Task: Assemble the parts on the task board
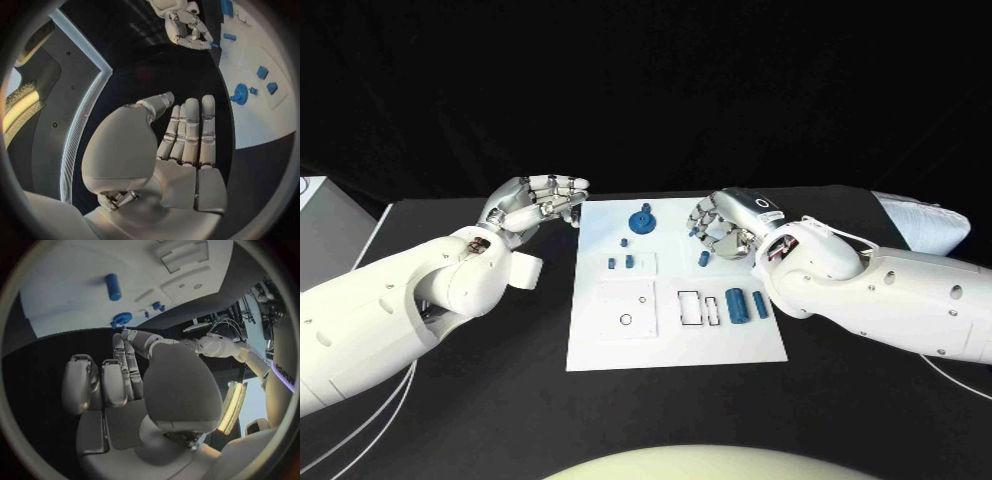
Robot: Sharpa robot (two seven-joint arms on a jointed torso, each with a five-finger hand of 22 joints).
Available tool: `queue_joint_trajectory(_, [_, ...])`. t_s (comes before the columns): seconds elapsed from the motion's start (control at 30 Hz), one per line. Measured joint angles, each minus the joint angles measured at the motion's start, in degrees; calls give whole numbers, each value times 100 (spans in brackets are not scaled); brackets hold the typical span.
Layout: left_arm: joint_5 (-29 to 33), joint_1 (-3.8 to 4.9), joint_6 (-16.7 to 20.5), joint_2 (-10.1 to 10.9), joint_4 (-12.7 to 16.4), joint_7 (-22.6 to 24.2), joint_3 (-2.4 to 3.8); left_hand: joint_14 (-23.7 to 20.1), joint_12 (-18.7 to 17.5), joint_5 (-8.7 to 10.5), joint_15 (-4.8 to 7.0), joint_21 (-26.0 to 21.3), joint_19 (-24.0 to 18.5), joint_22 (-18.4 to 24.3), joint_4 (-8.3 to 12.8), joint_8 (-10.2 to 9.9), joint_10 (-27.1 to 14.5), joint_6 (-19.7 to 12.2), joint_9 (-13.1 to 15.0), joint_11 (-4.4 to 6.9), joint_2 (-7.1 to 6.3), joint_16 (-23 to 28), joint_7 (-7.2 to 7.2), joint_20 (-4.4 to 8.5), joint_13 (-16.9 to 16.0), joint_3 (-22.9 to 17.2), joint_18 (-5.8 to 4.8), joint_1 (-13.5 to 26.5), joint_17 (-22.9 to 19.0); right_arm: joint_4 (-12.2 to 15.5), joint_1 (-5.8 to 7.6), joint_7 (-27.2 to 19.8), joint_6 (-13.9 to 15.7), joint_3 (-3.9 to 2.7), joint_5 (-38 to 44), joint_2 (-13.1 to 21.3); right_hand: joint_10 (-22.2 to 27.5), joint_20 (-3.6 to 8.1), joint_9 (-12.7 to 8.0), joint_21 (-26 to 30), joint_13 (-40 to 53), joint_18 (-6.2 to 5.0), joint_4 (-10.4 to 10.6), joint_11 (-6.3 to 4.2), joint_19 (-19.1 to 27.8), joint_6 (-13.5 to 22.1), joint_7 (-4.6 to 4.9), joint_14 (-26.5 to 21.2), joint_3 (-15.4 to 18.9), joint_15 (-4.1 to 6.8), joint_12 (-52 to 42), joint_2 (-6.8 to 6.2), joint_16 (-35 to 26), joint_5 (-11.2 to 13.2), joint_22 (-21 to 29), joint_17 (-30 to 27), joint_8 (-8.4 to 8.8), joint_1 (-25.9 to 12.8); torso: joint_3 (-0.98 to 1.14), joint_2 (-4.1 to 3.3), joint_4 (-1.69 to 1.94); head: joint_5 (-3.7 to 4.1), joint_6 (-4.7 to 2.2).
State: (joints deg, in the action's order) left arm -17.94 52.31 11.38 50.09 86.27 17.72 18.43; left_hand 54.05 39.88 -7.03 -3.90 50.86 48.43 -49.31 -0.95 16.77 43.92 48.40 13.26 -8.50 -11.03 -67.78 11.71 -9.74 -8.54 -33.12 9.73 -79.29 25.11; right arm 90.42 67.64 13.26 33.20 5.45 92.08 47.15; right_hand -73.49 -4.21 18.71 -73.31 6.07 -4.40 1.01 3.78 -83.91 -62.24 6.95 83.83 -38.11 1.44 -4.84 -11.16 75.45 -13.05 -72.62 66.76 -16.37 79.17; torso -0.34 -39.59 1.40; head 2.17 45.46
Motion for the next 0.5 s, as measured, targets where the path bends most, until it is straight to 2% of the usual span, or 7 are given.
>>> queue_joint_trajectory(0.23, [1,-21,6,-13,80,1,-2,0,0,0,0,0,0,1,0,0,0,-7,0,0,0,0,7,0,1,0,0,0,0,368,-129,-19,-30,98,73,-248,-1,0,6,0,-1,0,-1,0,0,-1,0,0,1,0,1,-1,0,6,0,-1,9,0,-18,21,11,-168,50])
queue_joint_trajectory(0.3, [1,-23,8,-14,101,2,-2,0,0,0,0,0,0,1,0,0,0,-7,0,0,0,0,7,0,1,0,0,0,0,395,-172,-27,-52,121,103,-323,-1,0,8,0,-1,0,-2,0,0,-1,0,0,2,0,1,-1,0,6,0,-1,5,0,-26,28,13,-208,65])
queue_joint_trajectory(0.5, [1,-26,16,-21,169,2,-2,0,0,0,0,0,0,1,0,0,0,-7,0,0,0,0,7,0,1,0,0,0,1,319,-358,-36,-142,186,180,-579,-1,0,15,0,7,0,-7,0,0,0,-1,0,-26,0,11,-1,-1,9,1,-15,-17,0,-32,34,14,-294,108])
